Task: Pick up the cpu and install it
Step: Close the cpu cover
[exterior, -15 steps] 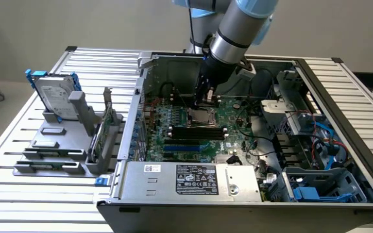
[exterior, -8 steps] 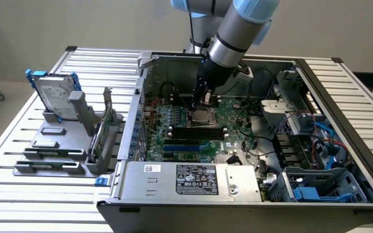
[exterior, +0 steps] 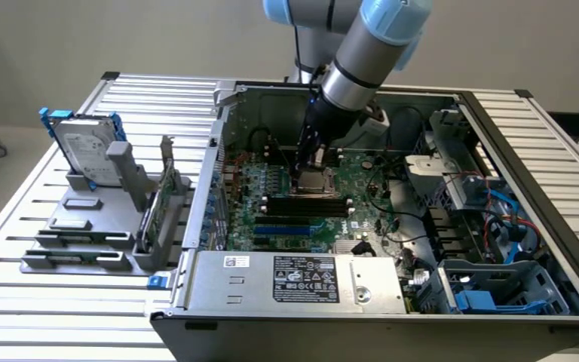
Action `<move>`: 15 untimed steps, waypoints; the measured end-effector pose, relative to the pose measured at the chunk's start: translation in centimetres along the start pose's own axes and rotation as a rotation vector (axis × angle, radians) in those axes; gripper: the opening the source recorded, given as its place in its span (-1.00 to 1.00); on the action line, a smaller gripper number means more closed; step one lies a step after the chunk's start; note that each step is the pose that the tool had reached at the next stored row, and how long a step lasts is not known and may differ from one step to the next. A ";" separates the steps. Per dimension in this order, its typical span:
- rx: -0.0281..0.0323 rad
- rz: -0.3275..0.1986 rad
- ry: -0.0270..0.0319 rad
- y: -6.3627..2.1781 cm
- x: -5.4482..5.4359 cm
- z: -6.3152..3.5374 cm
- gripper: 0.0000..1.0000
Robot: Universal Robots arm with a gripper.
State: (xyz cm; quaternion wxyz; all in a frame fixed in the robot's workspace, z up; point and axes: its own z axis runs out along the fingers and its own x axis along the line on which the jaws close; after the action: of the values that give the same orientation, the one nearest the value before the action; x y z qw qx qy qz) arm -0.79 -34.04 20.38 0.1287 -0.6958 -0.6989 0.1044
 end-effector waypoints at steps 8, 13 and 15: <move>0.0118 0.000 0.0000 0.15 0.0 0.43 -0.79; 0.0192 0.001 -0.0003 0.36 0.0 1.05 -0.79; 0.0228 0.001 -0.0005 0.39 0.0 1.13 -0.79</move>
State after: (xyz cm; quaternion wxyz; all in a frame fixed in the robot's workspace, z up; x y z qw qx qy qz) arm -0.79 -34.03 19.19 0.1364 -0.6946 -0.6973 0.1126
